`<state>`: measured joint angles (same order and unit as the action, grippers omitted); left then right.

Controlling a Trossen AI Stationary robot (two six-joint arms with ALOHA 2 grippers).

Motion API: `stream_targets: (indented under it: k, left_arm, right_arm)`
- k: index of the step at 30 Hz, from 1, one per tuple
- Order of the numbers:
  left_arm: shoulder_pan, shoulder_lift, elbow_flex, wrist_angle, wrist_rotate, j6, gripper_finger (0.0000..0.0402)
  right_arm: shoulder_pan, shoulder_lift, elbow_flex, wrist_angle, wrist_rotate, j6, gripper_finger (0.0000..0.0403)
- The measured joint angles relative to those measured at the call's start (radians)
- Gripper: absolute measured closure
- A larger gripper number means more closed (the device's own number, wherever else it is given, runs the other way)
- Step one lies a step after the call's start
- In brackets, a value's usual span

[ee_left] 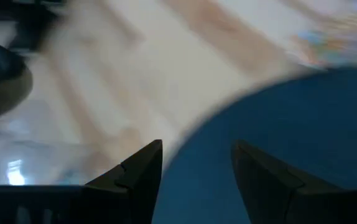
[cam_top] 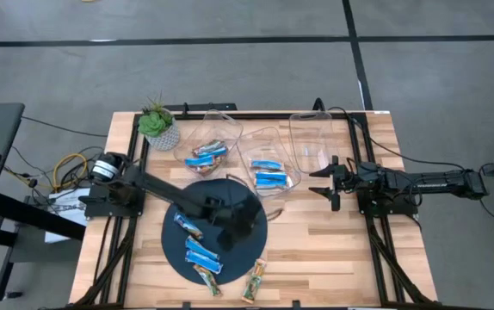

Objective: Pick and place Granola Bars by type
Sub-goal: Put the yellow granola bar into the middle transparent bin

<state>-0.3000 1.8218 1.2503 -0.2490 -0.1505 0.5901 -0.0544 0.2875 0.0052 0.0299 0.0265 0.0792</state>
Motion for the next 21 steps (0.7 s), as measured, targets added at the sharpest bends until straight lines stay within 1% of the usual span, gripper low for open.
stream_targets:
  k: [5, 14, 18, 21]
  left_arm:
    - [-0.073, 0.000, 0.000, -0.142, 0.023, -0.070, 0.0216]
    - [-0.175, 0.000, 0.000, -0.300, 0.011, -0.357, 0.0216]
    - [-0.234, 0.000, 0.000, -0.345, 0.016, -0.474, 0.0216]
    - [-0.291, 0.000, 0.000, -0.345, 0.060, -0.553, 0.0216]
  right_arm:
    - [0.000, 0.000, 0.000, 0.000, 0.000, 0.000, 0.0163]
    - [0.000, 0.000, 0.000, 0.000, 0.000, 0.000, 0.0163]
    - [0.000, 0.000, 0.000, 0.000, 0.000, 0.000, 0.0163]
    - [0.000, 0.000, 0.000, 0.000, 0.000, 0.000, 0.0163]
